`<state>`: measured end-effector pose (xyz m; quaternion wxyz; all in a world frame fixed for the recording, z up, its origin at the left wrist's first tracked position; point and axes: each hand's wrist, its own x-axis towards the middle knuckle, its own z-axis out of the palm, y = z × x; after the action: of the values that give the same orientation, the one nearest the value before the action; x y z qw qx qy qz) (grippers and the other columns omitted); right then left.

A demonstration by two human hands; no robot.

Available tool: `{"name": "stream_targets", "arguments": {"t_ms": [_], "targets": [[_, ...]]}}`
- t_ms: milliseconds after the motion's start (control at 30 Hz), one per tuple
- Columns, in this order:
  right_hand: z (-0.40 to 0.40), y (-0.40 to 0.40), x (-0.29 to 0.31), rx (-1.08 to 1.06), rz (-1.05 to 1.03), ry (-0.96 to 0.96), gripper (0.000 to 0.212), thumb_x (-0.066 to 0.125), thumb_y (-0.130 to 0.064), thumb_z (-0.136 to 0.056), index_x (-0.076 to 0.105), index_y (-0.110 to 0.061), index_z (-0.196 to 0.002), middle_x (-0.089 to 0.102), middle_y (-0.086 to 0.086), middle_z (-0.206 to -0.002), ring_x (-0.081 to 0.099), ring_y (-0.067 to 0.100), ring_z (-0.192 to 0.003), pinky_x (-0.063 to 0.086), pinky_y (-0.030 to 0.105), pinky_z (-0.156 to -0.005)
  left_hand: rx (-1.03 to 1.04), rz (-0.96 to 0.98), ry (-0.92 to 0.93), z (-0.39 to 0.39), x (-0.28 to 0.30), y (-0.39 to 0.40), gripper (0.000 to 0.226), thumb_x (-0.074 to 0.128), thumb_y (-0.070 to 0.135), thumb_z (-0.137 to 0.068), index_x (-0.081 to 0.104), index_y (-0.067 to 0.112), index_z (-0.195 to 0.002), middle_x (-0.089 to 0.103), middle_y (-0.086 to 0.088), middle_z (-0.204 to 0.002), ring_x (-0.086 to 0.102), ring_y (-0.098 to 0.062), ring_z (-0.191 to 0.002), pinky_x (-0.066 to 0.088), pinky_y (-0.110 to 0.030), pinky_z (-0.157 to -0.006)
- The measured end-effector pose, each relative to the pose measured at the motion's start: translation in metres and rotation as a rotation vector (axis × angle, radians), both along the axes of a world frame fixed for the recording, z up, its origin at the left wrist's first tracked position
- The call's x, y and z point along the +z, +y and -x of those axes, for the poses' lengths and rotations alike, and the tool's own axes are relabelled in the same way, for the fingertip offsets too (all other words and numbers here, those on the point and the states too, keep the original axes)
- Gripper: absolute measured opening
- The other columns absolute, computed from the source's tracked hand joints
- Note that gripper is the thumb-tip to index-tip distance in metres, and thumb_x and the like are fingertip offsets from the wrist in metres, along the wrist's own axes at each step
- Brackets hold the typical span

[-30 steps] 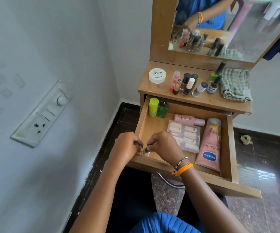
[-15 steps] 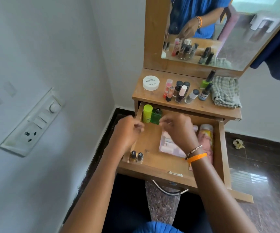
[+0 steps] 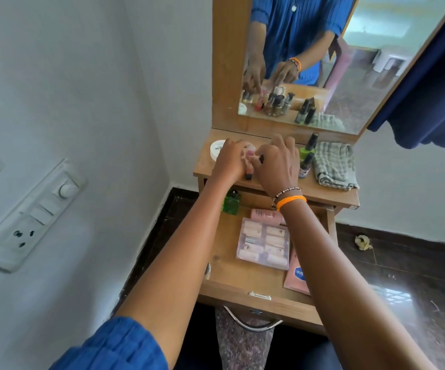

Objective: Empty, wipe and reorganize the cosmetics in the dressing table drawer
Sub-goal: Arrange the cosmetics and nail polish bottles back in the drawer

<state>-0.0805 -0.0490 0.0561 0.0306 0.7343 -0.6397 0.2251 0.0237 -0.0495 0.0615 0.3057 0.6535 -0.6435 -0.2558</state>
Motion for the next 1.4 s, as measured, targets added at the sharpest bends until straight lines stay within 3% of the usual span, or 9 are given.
{"name": "stream_targets", "arguments": {"t_ms": [433, 600, 700, 800, 933, 1033, 1100, 1233, 1400], "targets": [[0.003, 0.000, -0.007, 0.070, 0.030, 0.124, 0.019, 0.056, -0.023, -0.087, 0.069, -0.010, -0.095, 0.059, 0.011, -0.104, 0.044, 0.033, -0.104, 0.035, 0.038, -0.079, 0.042, 0.090, 0.108, -0.006, -0.020, -0.003, 0.017, 0.053, 0.005, -0.090, 0.061, 0.005, -0.104, 0.061, -0.009, -0.106, 0.055, -0.019, -0.092, 0.035, -0.011, -0.062], [0.004, 0.010, -0.010, 0.142, 0.188, 0.187, 0.018, 0.062, -0.024, -0.082, 0.066, -0.007, -0.081, 0.060, 0.012, -0.091, 0.050, 0.032, -0.091, 0.041, 0.038, -0.070, 0.088, 0.174, 0.134, -0.018, -0.012, 0.020, 0.012, 0.049, 0.004, -0.092, 0.060, 0.007, -0.094, 0.058, 0.004, -0.089, 0.053, -0.005, -0.079, 0.037, -0.003, -0.060], [-0.001, 0.028, -0.021, 0.217, 0.234, 0.161, 0.021, 0.047, -0.023, -0.088, 0.062, -0.010, -0.080, 0.058, 0.010, -0.092, 0.044, 0.028, -0.092, 0.036, 0.035, -0.074, 0.124, 0.163, 0.093, -0.038, -0.021, 0.045, 0.009, 0.055, 0.007, -0.089, 0.063, 0.007, -0.087, 0.063, 0.001, -0.090, 0.057, -0.009, -0.080, 0.040, -0.010, -0.068], [-0.009, 0.046, -0.048, 0.321, 0.074, 0.228, 0.030, 0.033, -0.025, -0.091, 0.061, -0.015, -0.091, 0.057, 0.006, -0.102, 0.046, 0.025, -0.098, 0.033, 0.032, -0.081, 0.083, 0.058, 0.052, -0.049, -0.044, 0.072, 0.015, 0.058, 0.009, -0.085, 0.066, 0.010, -0.072, 0.066, 0.005, -0.074, 0.057, -0.001, -0.070, 0.042, -0.014, -0.069], [-0.020, 0.062, -0.086, 0.374, -0.167, 0.008, 0.034, 0.038, -0.029, -0.090, 0.061, -0.006, -0.083, 0.052, 0.015, -0.097, 0.056, 0.033, -0.082, 0.050, 0.044, -0.068, 0.043, -0.011, -0.064, -0.057, -0.082, 0.086, 0.012, 0.062, 0.021, -0.086, 0.064, 0.011, -0.079, 0.064, 0.004, -0.075, 0.060, -0.009, -0.065, 0.049, -0.025, -0.060], [-0.026, 0.066, -0.101, 0.381, -0.310, 0.049, 0.038, 0.030, -0.030, -0.093, 0.059, -0.005, -0.090, 0.047, 0.014, -0.106, 0.058, 0.033, -0.083, 0.052, 0.044, -0.065, -0.001, -0.009, -0.158, -0.059, -0.092, 0.090, 0.010, 0.066, 0.017, -0.082, 0.064, 0.011, -0.075, 0.058, 0.008, -0.077, 0.059, -0.017, -0.071, 0.036, -0.023, -0.059], [-0.028, 0.068, -0.103, 0.381, -0.382, 0.040, 0.047, 0.022, -0.035, -0.089, 0.059, -0.006, -0.095, 0.047, 0.013, -0.108, 0.056, 0.032, -0.090, 0.052, 0.044, -0.070, -0.021, 0.036, -0.258, -0.058, -0.095, 0.091, 0.009, 0.067, 0.014, -0.080, 0.066, 0.008, -0.074, 0.061, -0.002, -0.089, 0.053, -0.025, -0.078, 0.035, -0.028, -0.063], [-0.029, 0.073, -0.102, 0.390, -0.425, -0.185, 0.019, 0.054, -0.013, -0.090, 0.061, 0.005, -0.093, 0.047, 0.021, -0.105, 0.056, 0.039, -0.088, 0.050, 0.048, -0.075, -0.011, 0.046, -0.416, -0.055, -0.103, 0.092, 0.016, 0.066, 0.023, -0.083, 0.066, 0.007, -0.083, 0.050, -0.006, -0.100, 0.037, -0.018, -0.083, 0.040, -0.033, -0.068], [-0.028, 0.073, -0.110, 0.379, -0.450, -0.263, 0.021, 0.056, -0.014, -0.089, 0.059, 0.004, -0.100, 0.049, 0.020, -0.108, 0.056, 0.036, -0.088, 0.047, 0.047, -0.078, 0.004, 0.015, -0.411, -0.057, -0.101, 0.095, 0.010, 0.070, 0.018, -0.081, 0.063, 0.011, -0.079, 0.040, 0.000, -0.099, 0.033, -0.014, -0.084, 0.030, -0.027, -0.067]]}}
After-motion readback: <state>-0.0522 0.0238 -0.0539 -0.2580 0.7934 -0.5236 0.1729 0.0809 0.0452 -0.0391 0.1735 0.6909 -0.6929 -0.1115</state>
